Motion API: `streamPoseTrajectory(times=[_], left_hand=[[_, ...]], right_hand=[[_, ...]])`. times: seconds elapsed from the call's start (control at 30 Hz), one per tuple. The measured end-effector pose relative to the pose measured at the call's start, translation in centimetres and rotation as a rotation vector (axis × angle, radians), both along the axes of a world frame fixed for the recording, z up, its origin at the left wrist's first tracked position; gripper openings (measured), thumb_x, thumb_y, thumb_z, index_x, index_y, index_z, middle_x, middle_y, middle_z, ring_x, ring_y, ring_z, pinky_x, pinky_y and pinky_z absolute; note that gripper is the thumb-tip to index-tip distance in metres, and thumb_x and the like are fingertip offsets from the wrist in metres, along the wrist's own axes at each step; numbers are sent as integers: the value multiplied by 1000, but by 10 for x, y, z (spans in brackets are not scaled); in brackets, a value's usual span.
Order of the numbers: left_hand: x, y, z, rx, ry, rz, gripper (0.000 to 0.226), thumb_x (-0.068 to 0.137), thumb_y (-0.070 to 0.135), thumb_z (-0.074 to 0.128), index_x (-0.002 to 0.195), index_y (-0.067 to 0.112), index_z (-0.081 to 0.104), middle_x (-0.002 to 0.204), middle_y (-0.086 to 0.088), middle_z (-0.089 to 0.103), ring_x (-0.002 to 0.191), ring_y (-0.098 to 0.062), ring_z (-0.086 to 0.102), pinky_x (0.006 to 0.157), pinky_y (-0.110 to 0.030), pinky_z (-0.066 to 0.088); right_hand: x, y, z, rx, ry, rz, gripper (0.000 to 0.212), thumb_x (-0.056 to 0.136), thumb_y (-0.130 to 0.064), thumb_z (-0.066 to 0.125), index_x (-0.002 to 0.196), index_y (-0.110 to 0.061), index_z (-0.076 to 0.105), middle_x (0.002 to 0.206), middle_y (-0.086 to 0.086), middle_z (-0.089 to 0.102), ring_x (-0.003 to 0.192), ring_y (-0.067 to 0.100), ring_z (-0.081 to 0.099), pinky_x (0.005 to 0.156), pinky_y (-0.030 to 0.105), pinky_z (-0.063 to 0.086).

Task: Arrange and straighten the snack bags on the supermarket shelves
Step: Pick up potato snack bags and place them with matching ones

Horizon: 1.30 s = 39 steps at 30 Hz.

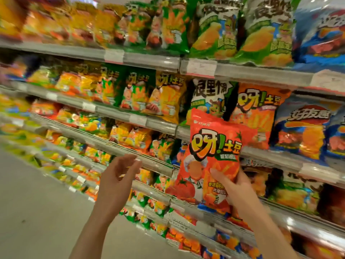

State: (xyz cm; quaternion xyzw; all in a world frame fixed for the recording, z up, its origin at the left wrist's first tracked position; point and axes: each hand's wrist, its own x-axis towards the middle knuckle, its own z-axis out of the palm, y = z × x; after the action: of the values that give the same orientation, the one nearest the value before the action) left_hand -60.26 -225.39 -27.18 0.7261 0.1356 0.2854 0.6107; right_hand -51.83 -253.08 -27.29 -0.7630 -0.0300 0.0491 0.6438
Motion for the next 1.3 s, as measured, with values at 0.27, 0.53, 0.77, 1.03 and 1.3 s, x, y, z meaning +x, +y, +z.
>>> streamPoseTrajectory(times=[0.27, 0.53, 0.77, 1.03, 1.3], left_hand=[[5, 102, -16, -62, -28, 95, 14, 94, 20, 72, 101, 32, 71, 96, 4, 77, 89, -18, 74, 81, -41, 58], [51, 213, -20, -41, 7, 178, 15, 94, 18, 71, 108, 23, 70, 98, -2, 76, 89, -15, 74, 77, -36, 57], [89, 313, 9, -21, -14, 257, 14, 93, 18, 72, 106, 21, 71, 93, 3, 77, 86, -13, 73, 74, -27, 54], [107, 425, 0, -77, -7, 286, 13, 91, 22, 73, 104, 24, 72, 98, -2, 77, 89, -17, 73, 74, -29, 55], [127, 567, -12, -125, 8, 153, 14, 91, 24, 72, 106, 24, 72, 96, -1, 77, 92, -15, 73, 79, -28, 53]], right_hand=[[30, 122, -7, -55, -12, 155, 60, 63, -68, 78, 115, -45, 59, 107, -20, 73, 107, 9, 67, 99, 42, 51], [96, 254, -9, 79, 5, 309, 52, 72, -54, 80, 118, -38, 62, 106, -19, 75, 97, 1, 72, 86, 31, 56], [151, 379, -3, 135, 53, 419, 68, 62, -64, 87, 116, -31, 64, 109, -9, 77, 102, 10, 73, 93, 41, 57], [177, 493, 5, 157, 44, 481, 50, 75, -43, 82, 119, -29, 64, 107, -10, 77, 99, 9, 74, 92, 39, 57], [179, 618, 1, 169, 12, 346, 54, 76, -40, 81, 125, -28, 63, 108, -10, 78, 101, 10, 73, 96, 42, 55]])
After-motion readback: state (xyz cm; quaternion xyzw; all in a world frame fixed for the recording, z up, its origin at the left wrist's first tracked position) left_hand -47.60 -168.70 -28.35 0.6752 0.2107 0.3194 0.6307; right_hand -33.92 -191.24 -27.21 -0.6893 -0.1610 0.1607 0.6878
